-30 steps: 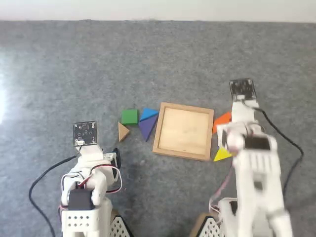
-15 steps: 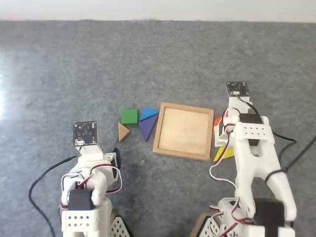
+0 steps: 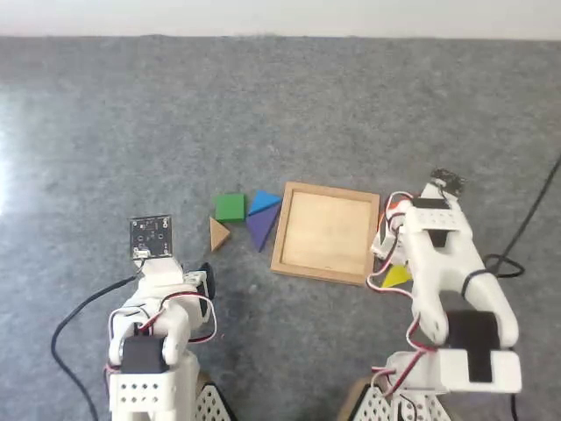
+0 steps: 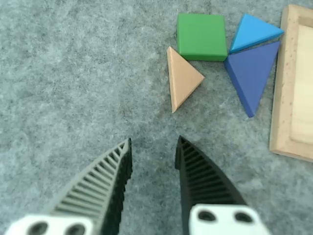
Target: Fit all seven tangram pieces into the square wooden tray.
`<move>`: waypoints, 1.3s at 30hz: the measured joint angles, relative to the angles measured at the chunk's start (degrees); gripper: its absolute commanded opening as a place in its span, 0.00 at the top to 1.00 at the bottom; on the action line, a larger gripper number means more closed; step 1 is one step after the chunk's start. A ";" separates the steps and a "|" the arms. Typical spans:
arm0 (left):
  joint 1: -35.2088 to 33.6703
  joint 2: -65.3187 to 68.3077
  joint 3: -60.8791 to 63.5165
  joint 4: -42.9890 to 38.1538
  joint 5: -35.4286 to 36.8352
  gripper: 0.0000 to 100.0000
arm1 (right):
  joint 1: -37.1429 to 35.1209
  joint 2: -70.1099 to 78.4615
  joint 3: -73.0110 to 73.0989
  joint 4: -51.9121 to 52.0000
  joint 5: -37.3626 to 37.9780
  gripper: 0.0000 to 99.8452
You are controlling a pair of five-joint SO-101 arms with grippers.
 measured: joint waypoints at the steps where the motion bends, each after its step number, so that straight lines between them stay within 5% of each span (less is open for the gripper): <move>1: 0.00 0.00 0.00 0.00 0.00 0.86 | 0.00 0.97 -0.79 0.00 -0.44 0.73; 9: 0.00 0.00 0.00 0.00 0.00 0.86 | 3.34 2.46 -2.46 0.18 -0.97 0.87; 18: 0.00 0.00 0.00 0.00 0.00 0.86 | 8.44 -3.78 -2.20 0.70 3.87 0.88; 26: 0.00 0.00 0.00 0.00 0.00 0.86 | 13.80 -11.69 -2.20 0.70 19.60 0.88; 35: 0.00 0.00 0.00 0.00 0.00 0.86 | 13.80 -13.63 -2.64 0.70 21.27 0.87; 39: 0.00 0.00 0.00 0.00 0.00 0.86 | 11.08 -13.63 -5.10 0.79 15.56 0.73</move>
